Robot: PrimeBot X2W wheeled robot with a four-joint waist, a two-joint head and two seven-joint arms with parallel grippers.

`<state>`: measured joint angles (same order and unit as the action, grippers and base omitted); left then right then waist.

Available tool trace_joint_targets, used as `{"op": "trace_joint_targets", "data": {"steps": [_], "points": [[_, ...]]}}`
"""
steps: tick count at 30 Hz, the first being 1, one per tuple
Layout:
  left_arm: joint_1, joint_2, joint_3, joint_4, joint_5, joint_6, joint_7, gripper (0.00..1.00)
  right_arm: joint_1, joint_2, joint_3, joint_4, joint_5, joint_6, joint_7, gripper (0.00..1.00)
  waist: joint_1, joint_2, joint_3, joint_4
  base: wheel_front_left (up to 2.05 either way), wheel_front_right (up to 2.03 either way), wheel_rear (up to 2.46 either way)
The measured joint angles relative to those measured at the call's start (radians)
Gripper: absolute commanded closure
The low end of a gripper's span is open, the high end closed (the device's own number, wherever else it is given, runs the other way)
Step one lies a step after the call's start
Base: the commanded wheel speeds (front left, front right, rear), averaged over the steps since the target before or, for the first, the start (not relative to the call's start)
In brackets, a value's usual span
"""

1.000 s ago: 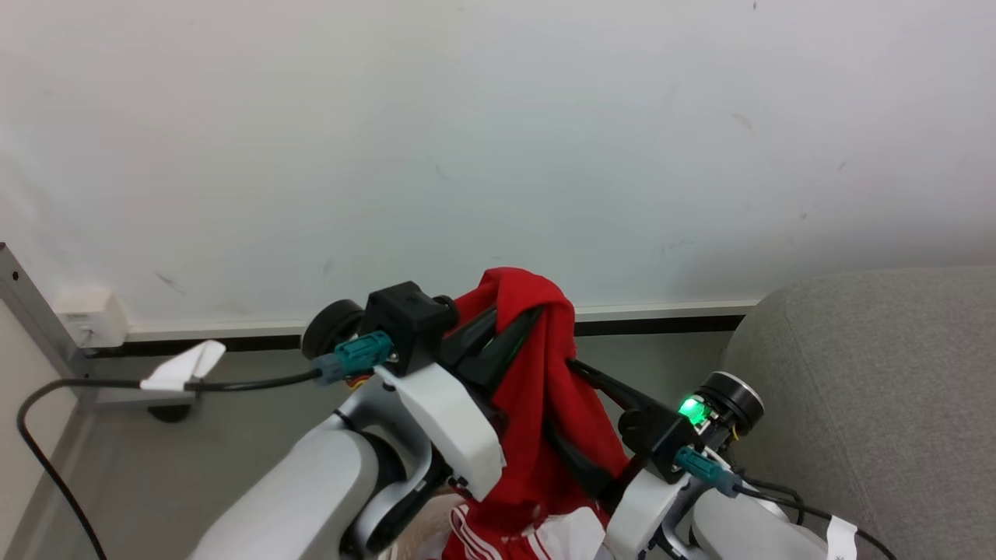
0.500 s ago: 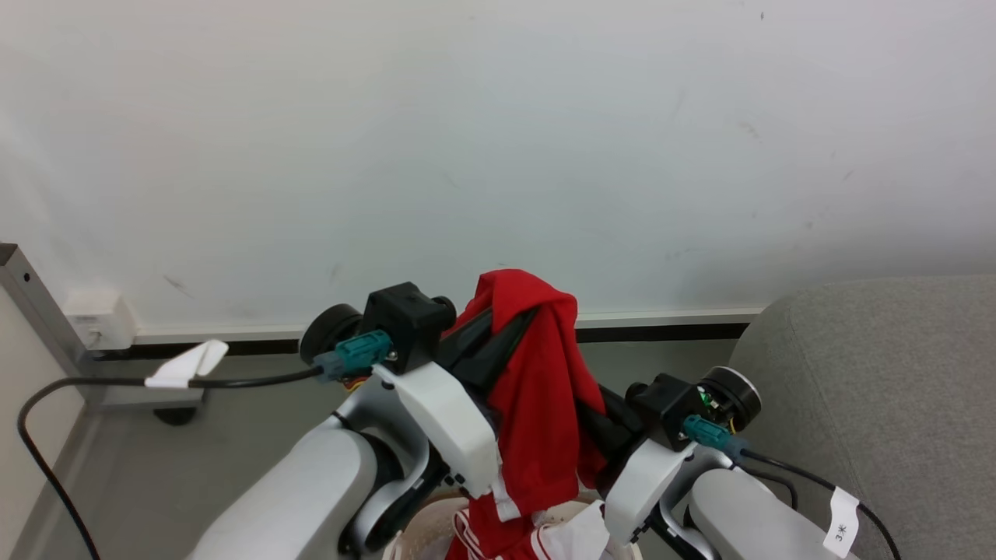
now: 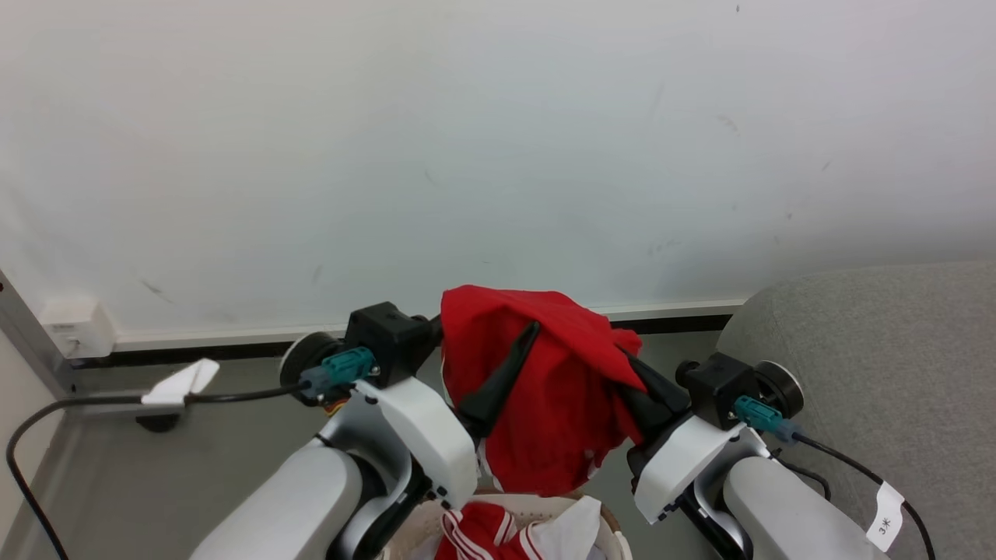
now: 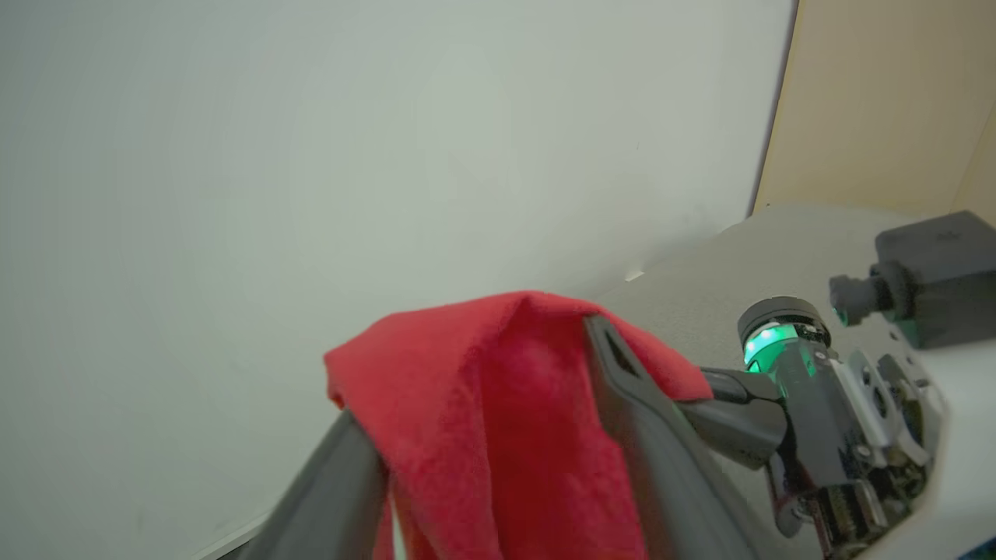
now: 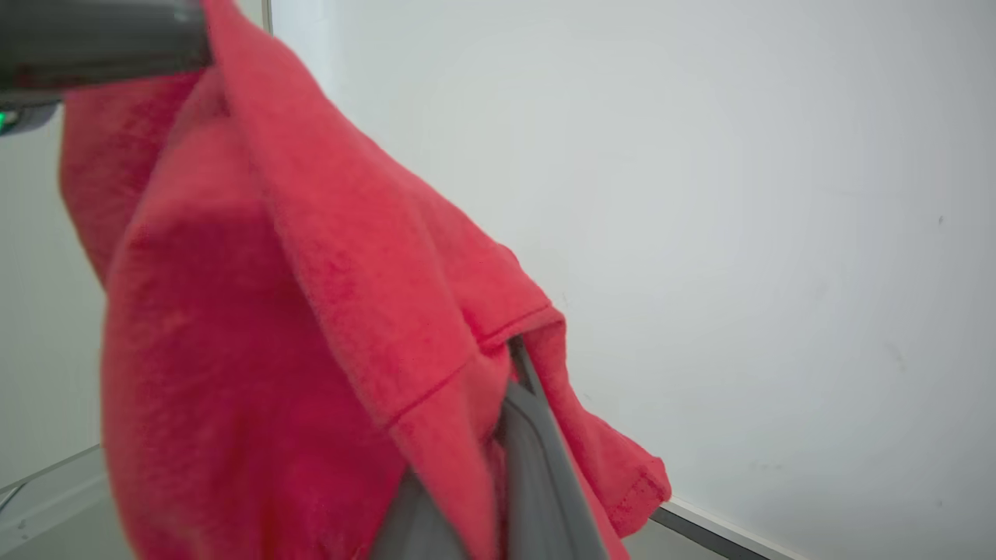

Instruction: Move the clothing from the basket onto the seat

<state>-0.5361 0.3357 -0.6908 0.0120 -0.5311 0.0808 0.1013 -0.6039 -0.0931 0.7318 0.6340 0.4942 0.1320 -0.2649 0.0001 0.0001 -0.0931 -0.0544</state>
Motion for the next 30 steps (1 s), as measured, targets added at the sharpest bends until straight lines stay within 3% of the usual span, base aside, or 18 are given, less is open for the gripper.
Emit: {"op": "trace_joint_targets", "data": {"steps": [16, 30], "points": [[0.082, 0.024, -0.024, 0.018, -0.029, -0.003, -0.011, 0.0, 0.013, -0.036, -0.169, -0.054, -0.029, 0.0, 0.0, 1.0, 0.0, 0.0, 0.014, -0.026, 0.0, 0.0, 0.0], [0.086, 0.028, -0.027, 0.016, -0.03, 0.008, -0.029, 0.0, 0.02, -0.05, -0.197, -0.077, -0.054, 0.0, 0.0, 1.0, 0.0, 0.0, 0.028, -0.083, 0.0, 0.0, 0.0]]}}
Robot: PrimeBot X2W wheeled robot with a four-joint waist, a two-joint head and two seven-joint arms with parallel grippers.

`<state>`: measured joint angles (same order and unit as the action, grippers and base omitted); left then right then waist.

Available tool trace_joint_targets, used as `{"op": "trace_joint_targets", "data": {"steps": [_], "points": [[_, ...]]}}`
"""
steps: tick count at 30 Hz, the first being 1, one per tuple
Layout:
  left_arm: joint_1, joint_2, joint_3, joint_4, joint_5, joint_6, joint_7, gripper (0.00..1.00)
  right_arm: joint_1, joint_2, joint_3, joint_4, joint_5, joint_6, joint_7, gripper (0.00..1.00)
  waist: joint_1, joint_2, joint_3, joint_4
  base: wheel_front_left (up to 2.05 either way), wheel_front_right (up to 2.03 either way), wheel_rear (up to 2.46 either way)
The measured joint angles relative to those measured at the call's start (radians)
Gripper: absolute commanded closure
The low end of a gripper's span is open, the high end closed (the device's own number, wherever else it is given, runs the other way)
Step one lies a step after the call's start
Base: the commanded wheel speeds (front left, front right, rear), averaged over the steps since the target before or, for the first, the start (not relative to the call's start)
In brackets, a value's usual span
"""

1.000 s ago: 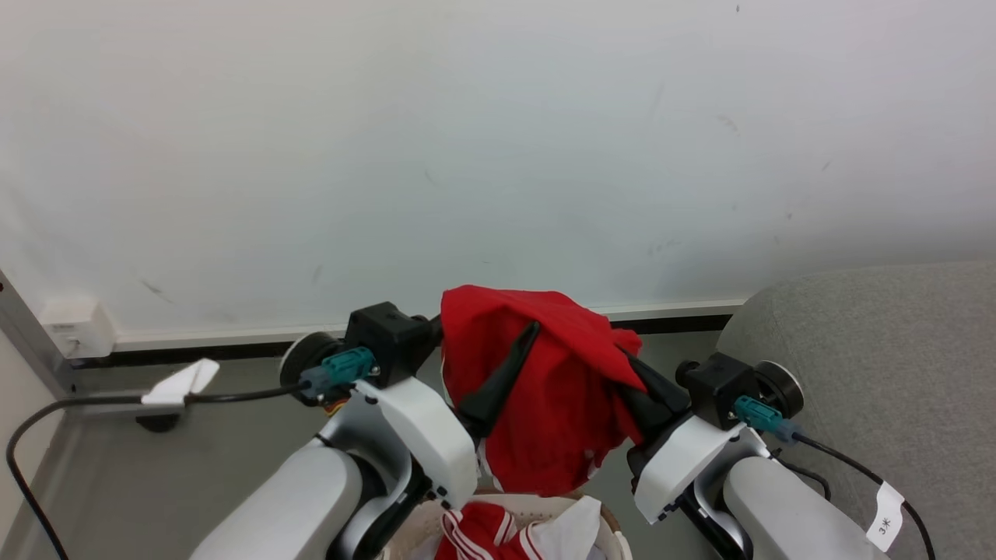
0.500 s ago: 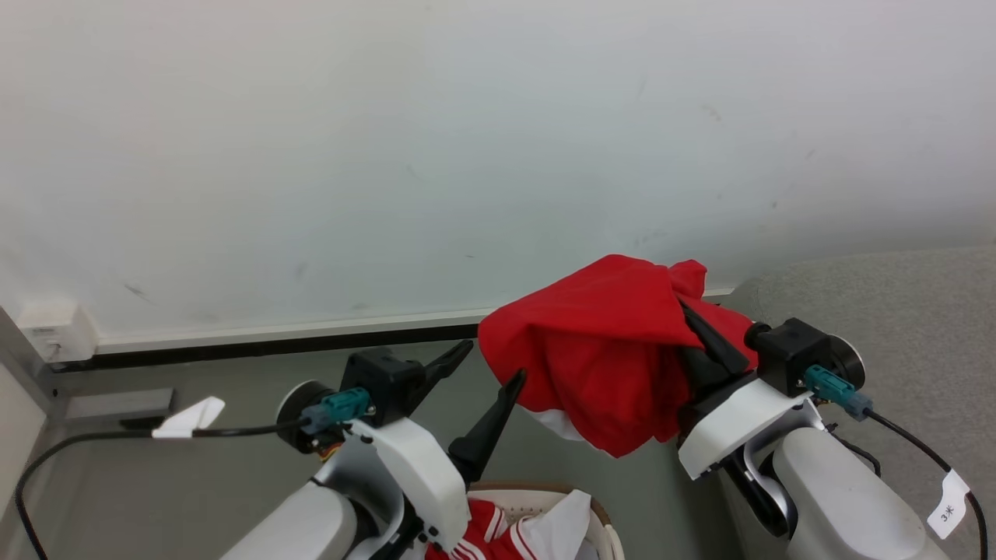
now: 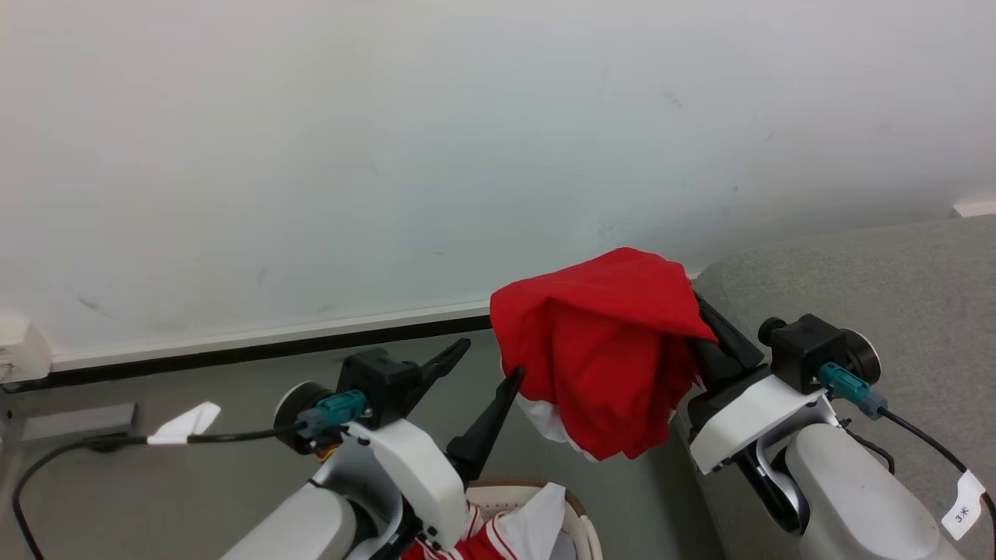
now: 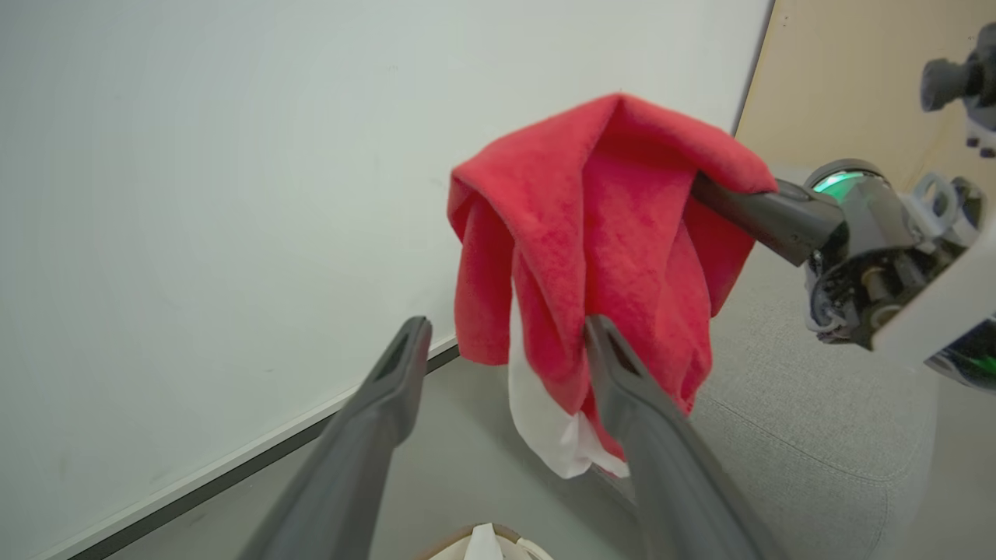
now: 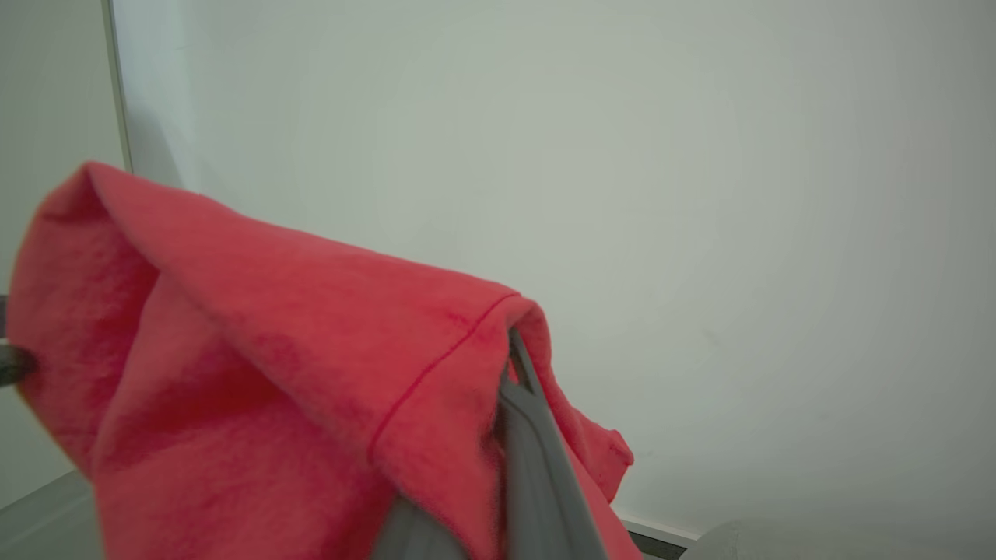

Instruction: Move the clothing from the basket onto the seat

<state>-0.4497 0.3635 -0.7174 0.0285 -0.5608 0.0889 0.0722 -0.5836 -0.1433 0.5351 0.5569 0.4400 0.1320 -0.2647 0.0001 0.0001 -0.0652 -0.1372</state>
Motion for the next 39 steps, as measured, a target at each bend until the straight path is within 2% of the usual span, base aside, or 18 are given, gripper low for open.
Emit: {"op": "trace_joint_targets", "data": {"steps": [11, 27, 31, 39], "points": [[-0.002, 0.002, -0.003, -0.007, 0.0, 0.002, -0.005, 0.0, 0.0, -0.022, -0.021, -0.014, -0.009, 0.0, 0.0, 1.0, 0.0, 0.0, 0.021, -0.101, 0.0, 0.0, 0.0], [-0.033, -0.024, -0.025, -0.005, -0.003, -0.009, -0.019, 0.0, -0.002, -0.068, -0.052, -0.036, -0.013, 0.0, 0.0, 1.0, 0.0, 0.0, 0.054, -0.329, 0.0, 0.0, 0.0], [-0.06, -0.039, -0.04, 0.002, -0.003, -0.027, -0.013, 0.0, 0.006, -0.08, -0.087, -0.051, -0.02, 0.0, 0.0, 1.0, 0.0, 0.0, 0.08, -0.353, 0.0, 0.0, 0.0], [-0.081, -0.048, -0.055, 0.019, -0.002, -0.037, -0.014, 0.0, 0.035, -0.077, -0.154, -0.061, -0.038, 0.0, 0.0, 1.0, 0.0, 0.0, 0.118, -0.375, 0.0, 0.0, 0.0]]}}
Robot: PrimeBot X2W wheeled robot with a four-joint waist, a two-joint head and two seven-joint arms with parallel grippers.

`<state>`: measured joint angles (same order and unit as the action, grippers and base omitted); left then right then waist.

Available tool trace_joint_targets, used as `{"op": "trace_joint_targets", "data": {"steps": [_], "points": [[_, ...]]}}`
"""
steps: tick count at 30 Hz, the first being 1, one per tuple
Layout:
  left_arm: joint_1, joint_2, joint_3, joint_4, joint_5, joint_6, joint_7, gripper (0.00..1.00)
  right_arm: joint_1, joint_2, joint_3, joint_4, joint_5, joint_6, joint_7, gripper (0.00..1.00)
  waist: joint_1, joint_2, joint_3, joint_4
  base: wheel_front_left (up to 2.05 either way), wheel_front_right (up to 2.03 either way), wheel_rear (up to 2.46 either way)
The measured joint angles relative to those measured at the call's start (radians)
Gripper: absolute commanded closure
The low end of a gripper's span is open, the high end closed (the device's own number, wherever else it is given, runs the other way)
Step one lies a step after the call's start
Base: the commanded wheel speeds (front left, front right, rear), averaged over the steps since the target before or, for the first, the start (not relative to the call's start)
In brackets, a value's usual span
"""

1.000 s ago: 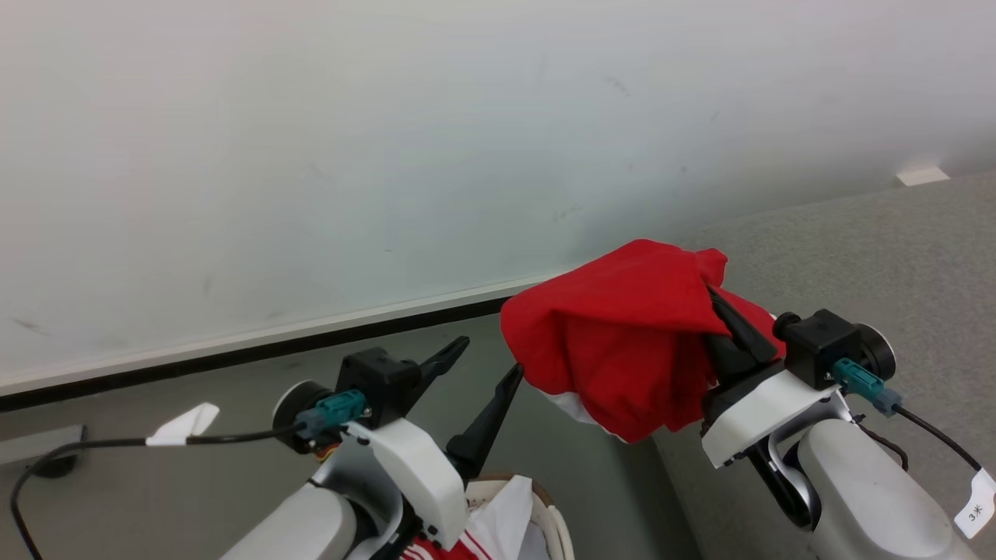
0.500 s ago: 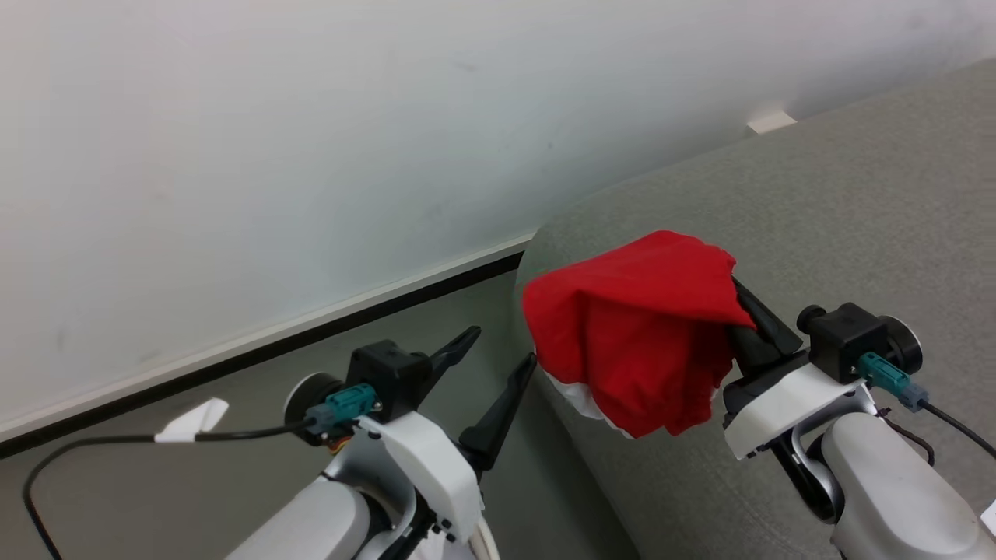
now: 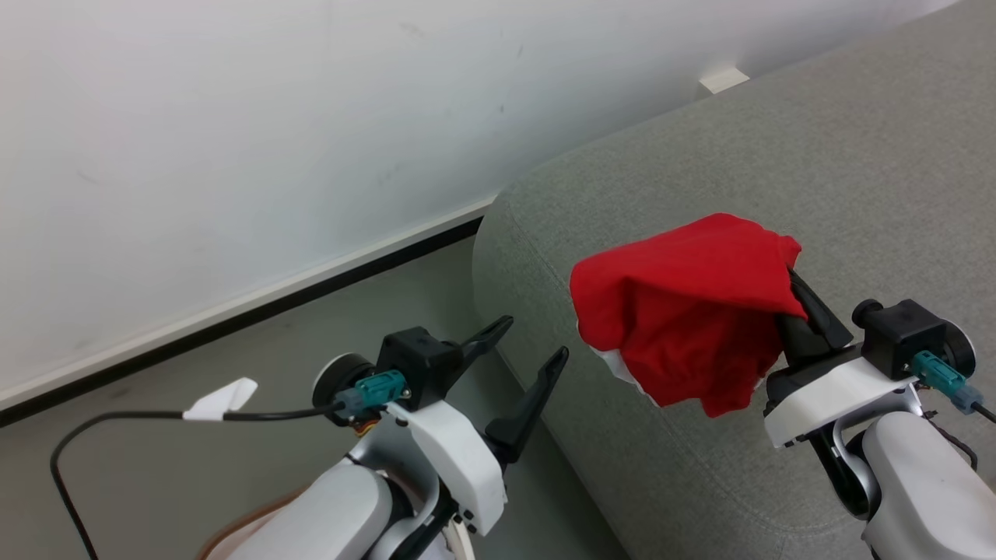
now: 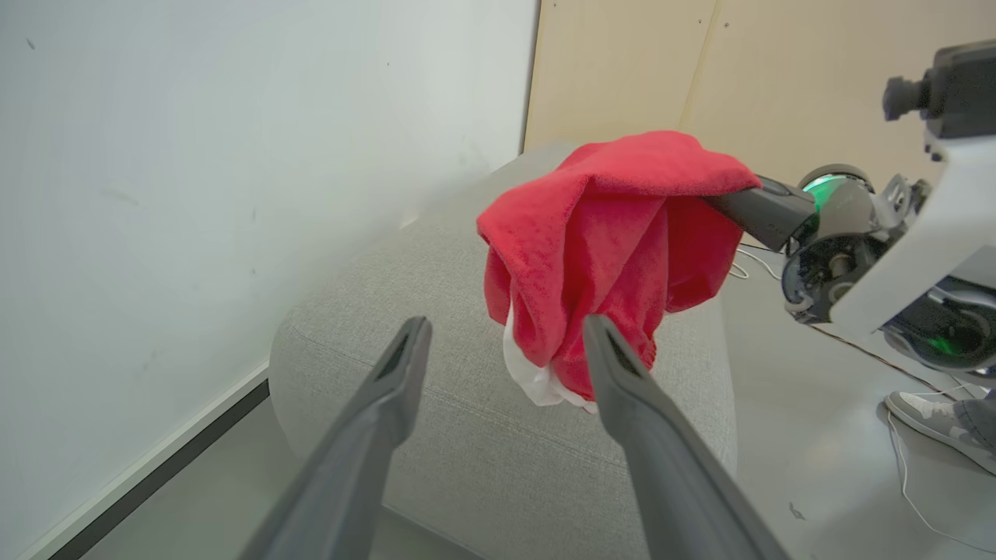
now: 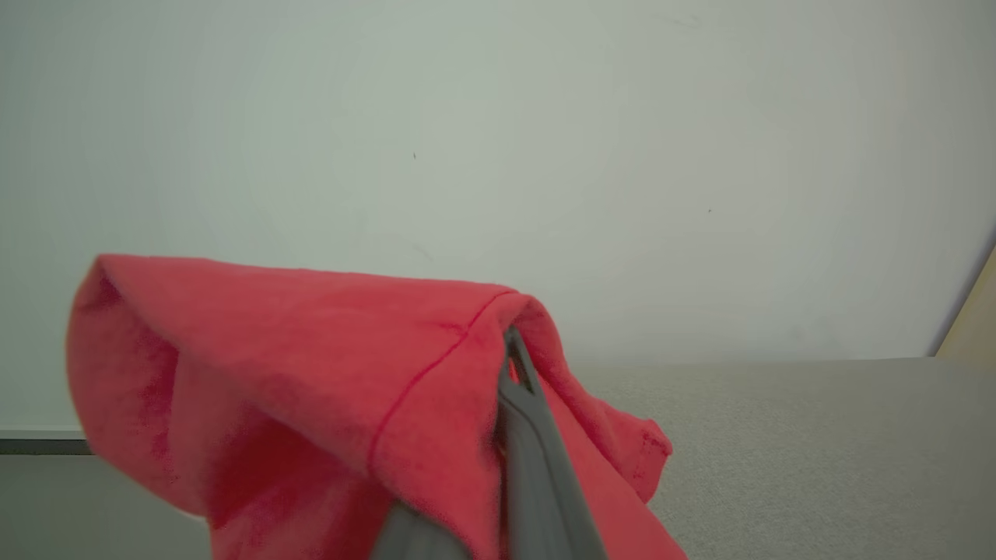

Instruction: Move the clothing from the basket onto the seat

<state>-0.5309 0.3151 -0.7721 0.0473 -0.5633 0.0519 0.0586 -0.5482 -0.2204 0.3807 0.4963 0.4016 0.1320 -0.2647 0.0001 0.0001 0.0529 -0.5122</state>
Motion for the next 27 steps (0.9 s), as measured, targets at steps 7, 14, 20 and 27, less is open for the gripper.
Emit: {"op": "trace_joint_targets", "data": {"steps": [7, 14, 20, 27], "points": [[-0.048, 0.003, -0.02, -0.039, 0.028, -0.003, 0.038, 0.0, -0.057, -0.009, -0.094, 0.028, -0.016, 0.0, 0.0, 1.0, 0.0, 0.0, 0.065, -0.004, 0.0, 0.0, 0.0], [-0.188, -0.011, -0.053, -0.065, 0.072, -0.051, 0.092, 0.0, -0.193, -0.037, -0.264, 0.08, -0.065, 0.0, 0.0, 1.0, 0.0, 0.0, 0.22, 0.056, 0.0, 0.0, 0.0], [-0.284, -0.038, -0.07, -0.054, 0.108, -0.081, 0.1, 0.0, -0.348, -0.087, -0.376, 0.181, -0.126, 0.0, 0.0, 1.0, 0.0001, 0.0, 0.364, 0.142, 0.0, 0.0, 0.0], [-0.328, -0.066, -0.083, 0.006, 0.122, -0.098, 0.072, 0.0, -0.488, -0.137, -0.512, 0.317, -0.235, 0.0, 0.0, 1.0, 0.0001, 0.0, 0.465, 0.262, 0.0, 0.0, 0.0]]}}
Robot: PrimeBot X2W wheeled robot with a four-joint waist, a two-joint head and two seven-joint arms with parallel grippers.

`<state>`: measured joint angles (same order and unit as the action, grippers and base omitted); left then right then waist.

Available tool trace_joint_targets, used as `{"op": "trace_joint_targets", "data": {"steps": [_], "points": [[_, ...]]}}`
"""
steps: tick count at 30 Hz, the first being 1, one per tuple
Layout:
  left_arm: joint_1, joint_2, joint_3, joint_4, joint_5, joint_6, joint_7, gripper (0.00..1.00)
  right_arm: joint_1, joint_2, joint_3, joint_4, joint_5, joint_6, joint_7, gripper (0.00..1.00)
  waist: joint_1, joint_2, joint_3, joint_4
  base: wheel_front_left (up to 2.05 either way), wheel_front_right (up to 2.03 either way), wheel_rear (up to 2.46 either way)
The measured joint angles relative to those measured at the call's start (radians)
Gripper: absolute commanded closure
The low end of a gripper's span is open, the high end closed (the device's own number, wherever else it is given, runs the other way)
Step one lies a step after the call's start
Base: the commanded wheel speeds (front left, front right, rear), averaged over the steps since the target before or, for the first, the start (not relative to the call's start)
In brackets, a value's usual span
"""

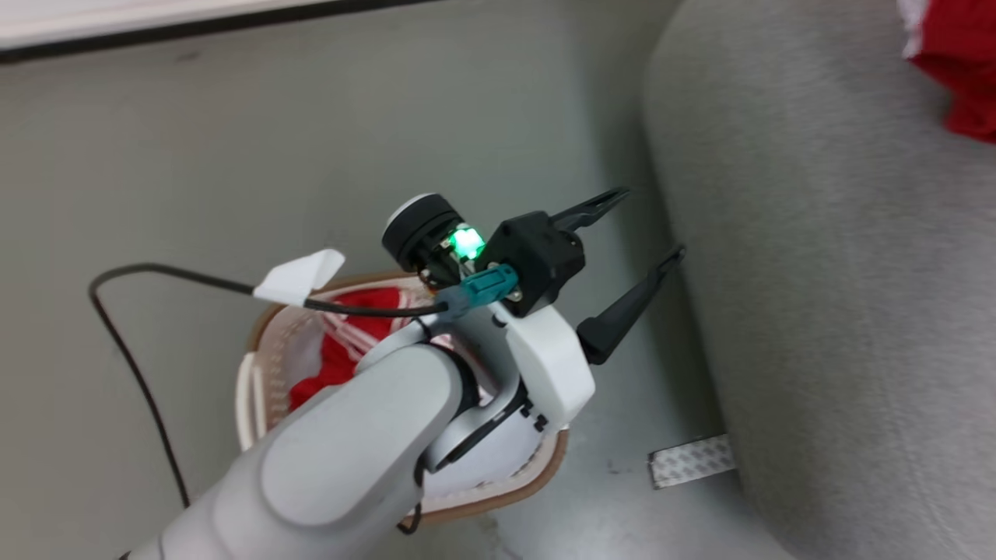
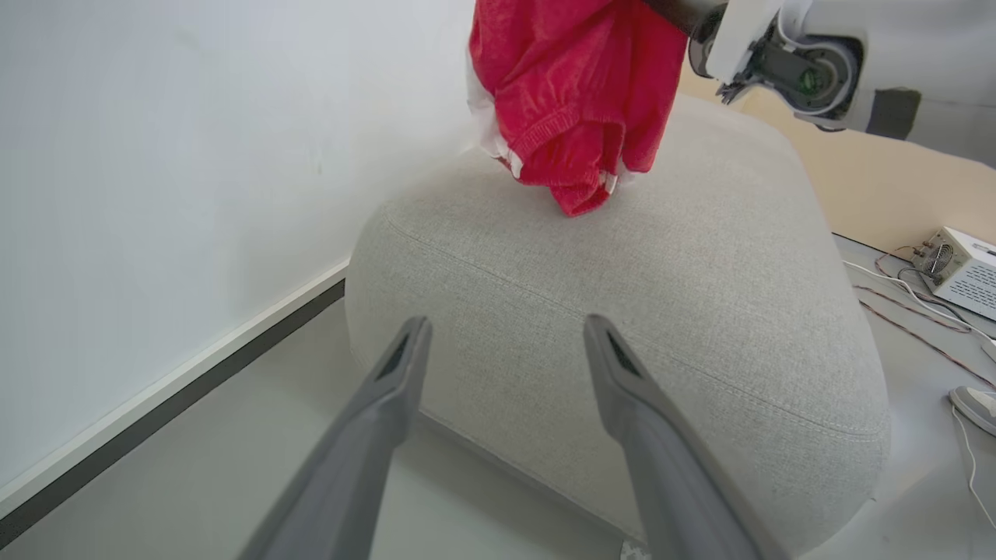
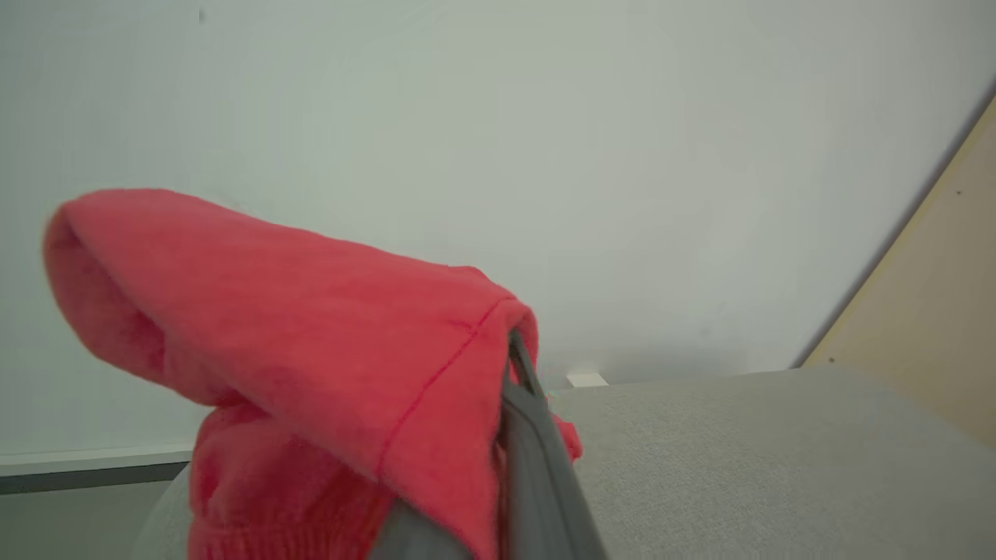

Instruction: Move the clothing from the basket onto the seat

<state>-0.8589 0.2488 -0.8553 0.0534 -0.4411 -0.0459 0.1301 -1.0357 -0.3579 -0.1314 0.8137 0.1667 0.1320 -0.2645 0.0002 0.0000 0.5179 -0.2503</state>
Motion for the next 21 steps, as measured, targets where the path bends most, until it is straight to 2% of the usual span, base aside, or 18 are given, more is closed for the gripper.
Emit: {"op": "trace_joint_targets", "data": {"steps": [5, 10, 11, 12, 16, 21], "points": [[-0.029, -0.039, -0.012, 0.036, 0.001, -0.008, -0.018, 0.0, -0.046, -0.079, -0.131, 0.123, -0.141, 0.0, 0.0, 1.0, 0.0, 0.0, 0.029, 0.064, 0.0, 0.0, 0.0], [-0.04, -0.059, -0.015, 0.059, 0.001, -0.006, -0.035, 0.0, -0.041, -0.102, -0.255, 0.233, -0.288, 0.0, 0.026, 1.0, 0.0, 0.0, 0.047, 0.095, 0.0, 0.0, 0.0], [-0.04, -0.06, -0.016, 0.063, 0.0, -0.006, -0.037, 0.0, -0.031, -0.1, -0.28, 0.25, -0.317, 0.0, 0.039, 0.75, 0.0, 0.0, 0.049, 0.097, 0.0, 0.0, 0.0], [-0.039, -0.059, -0.017, 0.066, 0.0, -0.006, -0.04, 0.0, -0.016, -0.092, -0.308, 0.263, -0.337, 0.0, 0.045, 0.0, -0.0001, 0.0001, 0.049, 0.098, 0.0, 0.0, 0.0], [-0.03, -0.049, -0.011, 0.081, -0.01, -0.001, -0.046, 0.0, 0.019, -0.046, -0.391, 0.284, -0.421, 0.0, 0.062, 0.0, -0.0001, 0.0, 0.035, 0.092, 0.0, 0.0, 0.0], [-0.009, -0.032, 0.011, 0.093, -0.027, 0.011, -0.071, 0.0, 0.055, 0.015, -0.382, 0.279, -0.469, 0.0, 0.025, 0.0, -0.0001, 0.0, -0.003, 0.079, 0.0, 0.0, 0.0]]}}
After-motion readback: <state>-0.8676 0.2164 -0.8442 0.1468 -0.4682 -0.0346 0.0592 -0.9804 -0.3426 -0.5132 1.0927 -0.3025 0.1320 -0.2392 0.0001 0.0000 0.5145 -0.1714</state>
